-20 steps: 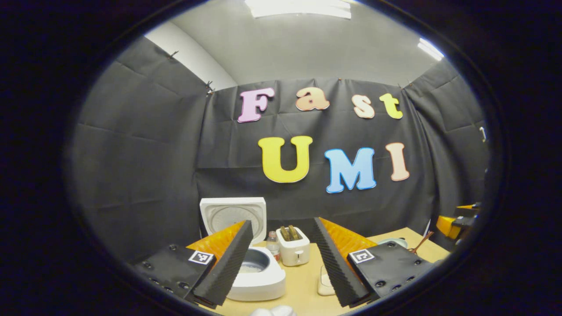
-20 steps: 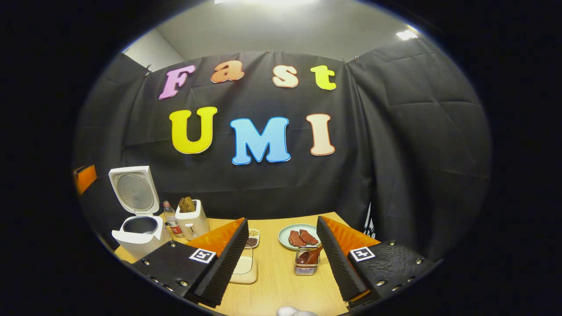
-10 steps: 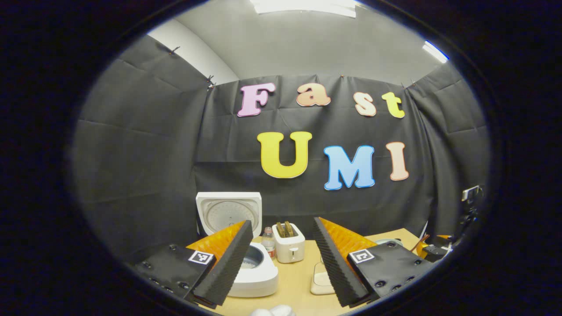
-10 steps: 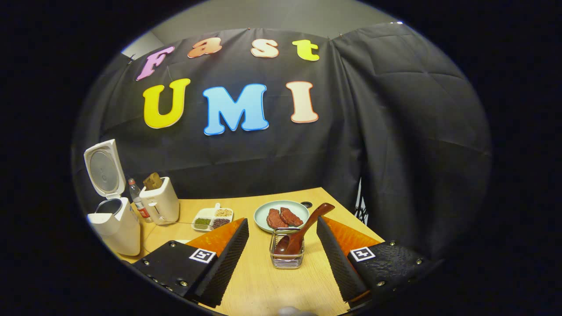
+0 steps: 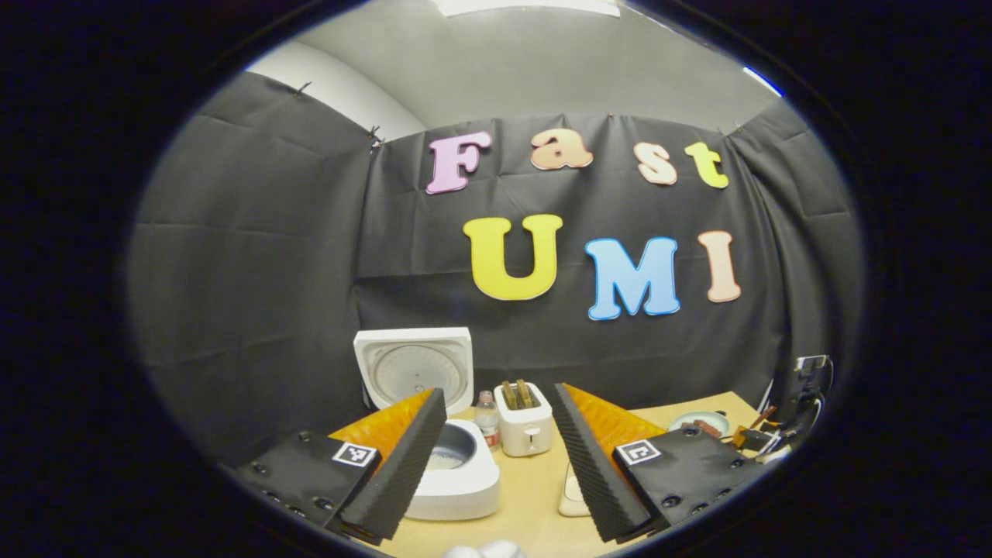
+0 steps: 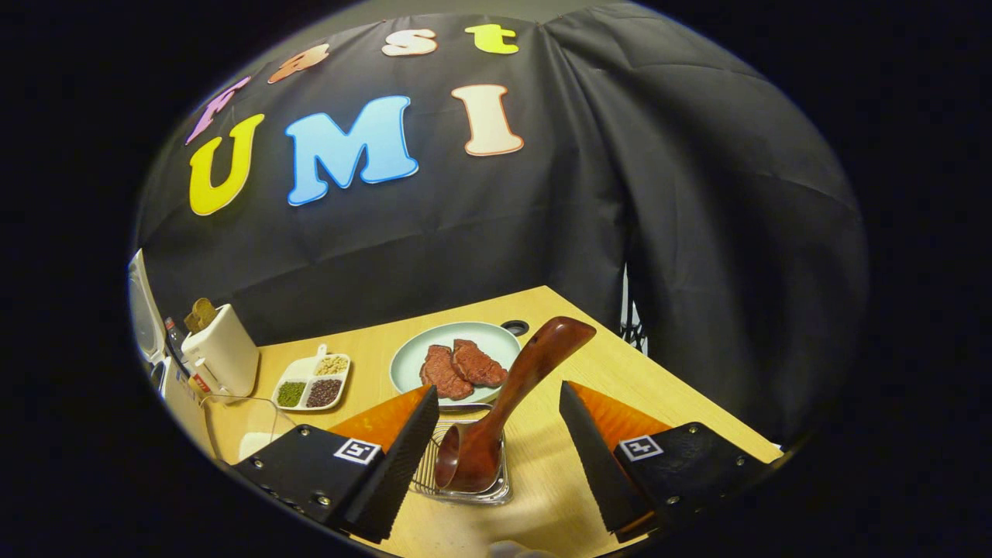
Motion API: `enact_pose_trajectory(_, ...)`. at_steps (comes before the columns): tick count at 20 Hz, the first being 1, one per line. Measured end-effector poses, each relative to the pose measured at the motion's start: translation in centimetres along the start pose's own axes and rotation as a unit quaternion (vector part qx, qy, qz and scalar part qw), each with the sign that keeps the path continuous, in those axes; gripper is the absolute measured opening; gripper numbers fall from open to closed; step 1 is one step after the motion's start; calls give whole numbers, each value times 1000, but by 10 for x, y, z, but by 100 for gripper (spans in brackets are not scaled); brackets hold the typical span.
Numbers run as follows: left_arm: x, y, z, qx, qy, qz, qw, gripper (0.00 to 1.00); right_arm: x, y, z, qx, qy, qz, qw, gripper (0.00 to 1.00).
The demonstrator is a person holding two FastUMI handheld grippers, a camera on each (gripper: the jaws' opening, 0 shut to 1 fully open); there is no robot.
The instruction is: Close the left gripper, press the button to open the rice cooker; take a wooden spoon from the chopstick holder with the right hand, scoop a spoonful of rice and pour it into the rice cooker, then put the wooden spoon back into the chopstick holder.
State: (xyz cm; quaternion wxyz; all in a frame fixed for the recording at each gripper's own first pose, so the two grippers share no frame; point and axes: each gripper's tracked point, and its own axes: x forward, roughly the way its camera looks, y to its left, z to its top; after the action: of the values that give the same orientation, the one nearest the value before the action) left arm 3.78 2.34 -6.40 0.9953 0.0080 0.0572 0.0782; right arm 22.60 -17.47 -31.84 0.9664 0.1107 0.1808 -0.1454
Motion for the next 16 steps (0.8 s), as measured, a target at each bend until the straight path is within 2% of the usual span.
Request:
enact_pose_trajectory(5, 2, 1, -7, 6, 12, 17, 1000, 96, 28, -3, 7, 23, -5, 1, 1000, 96)
enact_pose_trajectory(11, 3, -1, -5, 13, 8, 20, 1000, 96, 36, 4, 12, 38, 2, 19, 999, 93)
enact_pose_trajectory(13, 3, -3, -6, 15, 8, 19, 1000, 96, 40, -2, 9, 34, 5, 8, 999, 63)
enact_pose_trajectory(14, 3, -2, -5, 17, 7, 20, 1000, 96, 36, -7, 10, 34, 6, -3, 999, 45)
enact_pose_trajectory(15, 4, -2, -4, 19, 6, 20, 1000, 96, 35, -2, 12, 41, 8, 14, 999, 27)
enact_pose_trajectory(16, 4, -2, -8, 20, 7, 20, 1000, 96, 34, 2, 13, 50, 12, 14, 999, 26)
